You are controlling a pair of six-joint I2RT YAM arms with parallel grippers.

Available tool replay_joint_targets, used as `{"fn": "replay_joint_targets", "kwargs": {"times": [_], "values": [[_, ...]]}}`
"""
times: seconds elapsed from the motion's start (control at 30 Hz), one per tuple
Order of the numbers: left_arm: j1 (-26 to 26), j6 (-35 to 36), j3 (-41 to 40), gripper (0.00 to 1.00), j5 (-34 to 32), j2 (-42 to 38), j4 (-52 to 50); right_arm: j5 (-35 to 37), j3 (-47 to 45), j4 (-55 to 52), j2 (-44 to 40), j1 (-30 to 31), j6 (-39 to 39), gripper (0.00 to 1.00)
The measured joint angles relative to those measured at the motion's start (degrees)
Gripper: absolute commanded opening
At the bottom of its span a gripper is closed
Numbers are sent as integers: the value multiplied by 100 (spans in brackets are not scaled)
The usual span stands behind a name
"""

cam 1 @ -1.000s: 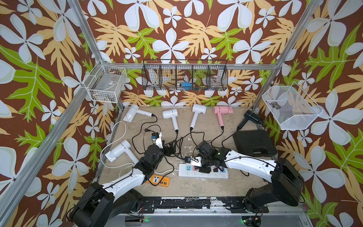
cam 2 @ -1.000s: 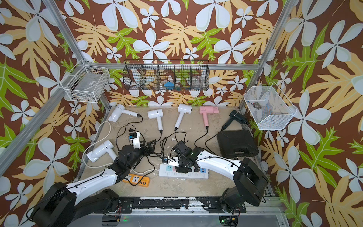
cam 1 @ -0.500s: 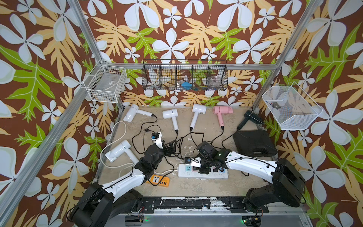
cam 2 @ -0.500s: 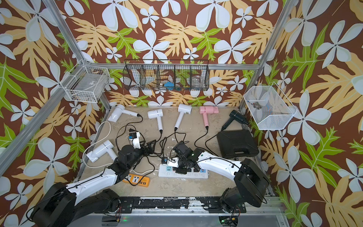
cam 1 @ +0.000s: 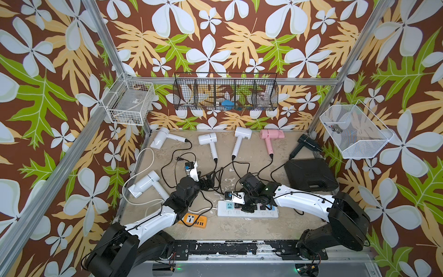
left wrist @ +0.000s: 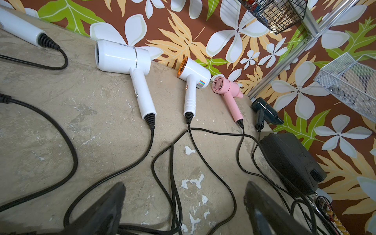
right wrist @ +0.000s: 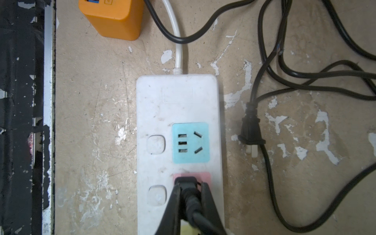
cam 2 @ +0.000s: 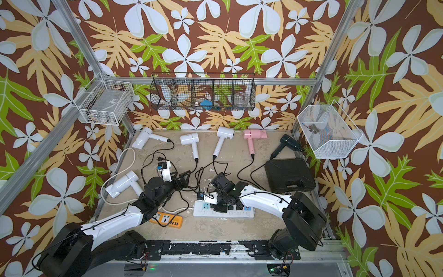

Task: Charge the blow dryers
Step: Insert the plug into the socket.

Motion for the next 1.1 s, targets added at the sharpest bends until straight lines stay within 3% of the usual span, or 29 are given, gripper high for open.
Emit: {"fn": "replay_joint_targets", "kwargs": {"times": [0.73,1.1], "values": [[0,-2,-13,91,107,48,13,-310,-592,286,-407,-393,-361,0],[0,-2,-33,90,125,79,35,-304,-431,33,-24,-411,-636,0]]}}
